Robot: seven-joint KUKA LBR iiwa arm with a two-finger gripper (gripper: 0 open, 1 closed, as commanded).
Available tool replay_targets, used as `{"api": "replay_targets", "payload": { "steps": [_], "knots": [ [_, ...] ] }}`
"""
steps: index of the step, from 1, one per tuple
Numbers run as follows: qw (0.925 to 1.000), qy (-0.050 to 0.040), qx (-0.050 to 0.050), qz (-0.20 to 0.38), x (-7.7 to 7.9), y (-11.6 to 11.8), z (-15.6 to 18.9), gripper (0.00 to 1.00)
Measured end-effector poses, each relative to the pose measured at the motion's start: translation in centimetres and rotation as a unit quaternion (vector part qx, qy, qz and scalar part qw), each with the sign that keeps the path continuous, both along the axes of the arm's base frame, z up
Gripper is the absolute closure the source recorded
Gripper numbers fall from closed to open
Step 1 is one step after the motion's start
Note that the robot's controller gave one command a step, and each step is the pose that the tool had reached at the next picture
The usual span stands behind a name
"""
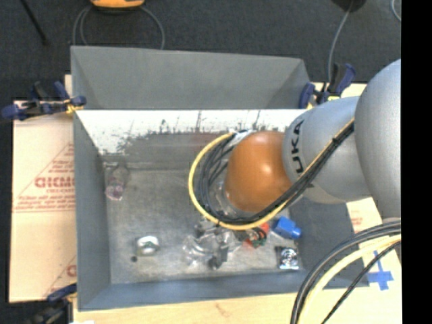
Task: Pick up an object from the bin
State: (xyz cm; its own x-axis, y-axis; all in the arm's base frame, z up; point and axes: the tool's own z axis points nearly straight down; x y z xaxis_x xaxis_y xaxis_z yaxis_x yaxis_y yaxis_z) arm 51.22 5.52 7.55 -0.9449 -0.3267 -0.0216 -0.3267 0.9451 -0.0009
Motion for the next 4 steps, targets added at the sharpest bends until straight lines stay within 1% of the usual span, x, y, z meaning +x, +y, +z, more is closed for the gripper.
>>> {"api": "replay_targets", "payload": {
  "steps": [1,2,3,4],
  "knots": [
    [0.9970,0.0046,-0.004,0.077,1.4,-0.4,20.7,1.00],
    [0.9971,0.0078,-0.003,0.076,1.3,-0.3,20.4,0.00],
    [0.9947,0.0115,-0.004,0.102,3.0,-9.0,6.2,0.00],
    [0.9896,0.0063,-0.004,0.144,4.1,-8.6,0.0,0.00]
  ]
}}
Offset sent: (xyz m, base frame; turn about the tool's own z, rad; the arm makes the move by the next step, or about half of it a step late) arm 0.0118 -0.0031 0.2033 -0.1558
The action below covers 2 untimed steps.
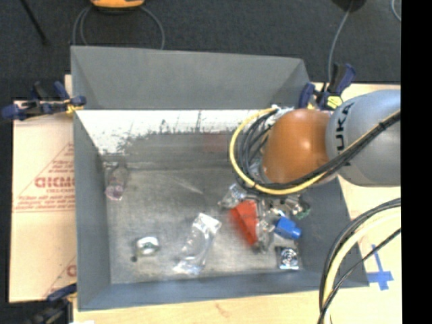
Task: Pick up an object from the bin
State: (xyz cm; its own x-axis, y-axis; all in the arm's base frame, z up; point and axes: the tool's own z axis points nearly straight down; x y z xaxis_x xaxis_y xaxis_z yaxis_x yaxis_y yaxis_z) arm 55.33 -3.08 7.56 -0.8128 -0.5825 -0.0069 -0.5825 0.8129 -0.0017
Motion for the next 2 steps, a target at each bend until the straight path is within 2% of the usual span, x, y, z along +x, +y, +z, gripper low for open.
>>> {"api": "replay_targets", "payload": {
  "steps": [1,2],
  "knots": [
    [0.9837,-0.0013,-0.003,0.180,3.4,-1.8,4.0,0.00],
    [0.9132,0.0004,-0.002,0.408,-0.2,-0.2,0.9,0.00]
  ]
}}
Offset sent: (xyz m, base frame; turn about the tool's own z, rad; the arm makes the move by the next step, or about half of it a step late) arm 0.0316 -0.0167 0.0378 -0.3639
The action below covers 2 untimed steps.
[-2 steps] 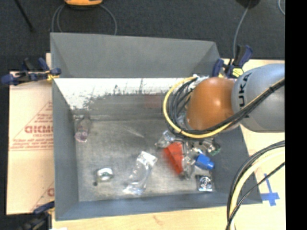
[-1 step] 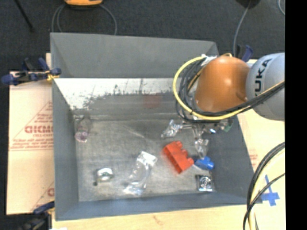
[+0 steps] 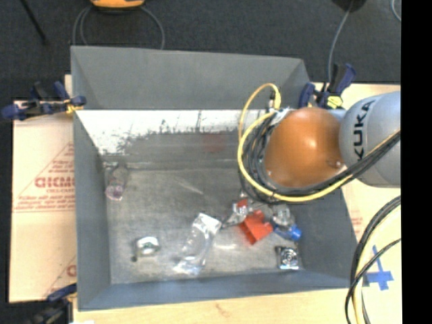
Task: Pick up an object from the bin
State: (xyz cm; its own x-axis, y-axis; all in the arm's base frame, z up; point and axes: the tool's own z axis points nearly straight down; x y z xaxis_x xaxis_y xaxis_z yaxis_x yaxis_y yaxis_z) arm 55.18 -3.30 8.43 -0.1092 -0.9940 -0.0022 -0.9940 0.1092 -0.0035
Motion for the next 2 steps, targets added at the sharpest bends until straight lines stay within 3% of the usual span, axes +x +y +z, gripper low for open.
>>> {"api": "replay_targets", "payload": {
  "steps": [1,2],
  "knots": [
    [1.0000,-0.0043,-0.001,-0.003,0.3,-0.2,0.3,1.00],
    [0.9998,-0.0035,-0.001,-0.021,1.1,-0.3,14.8,1.00]
  ]
}}
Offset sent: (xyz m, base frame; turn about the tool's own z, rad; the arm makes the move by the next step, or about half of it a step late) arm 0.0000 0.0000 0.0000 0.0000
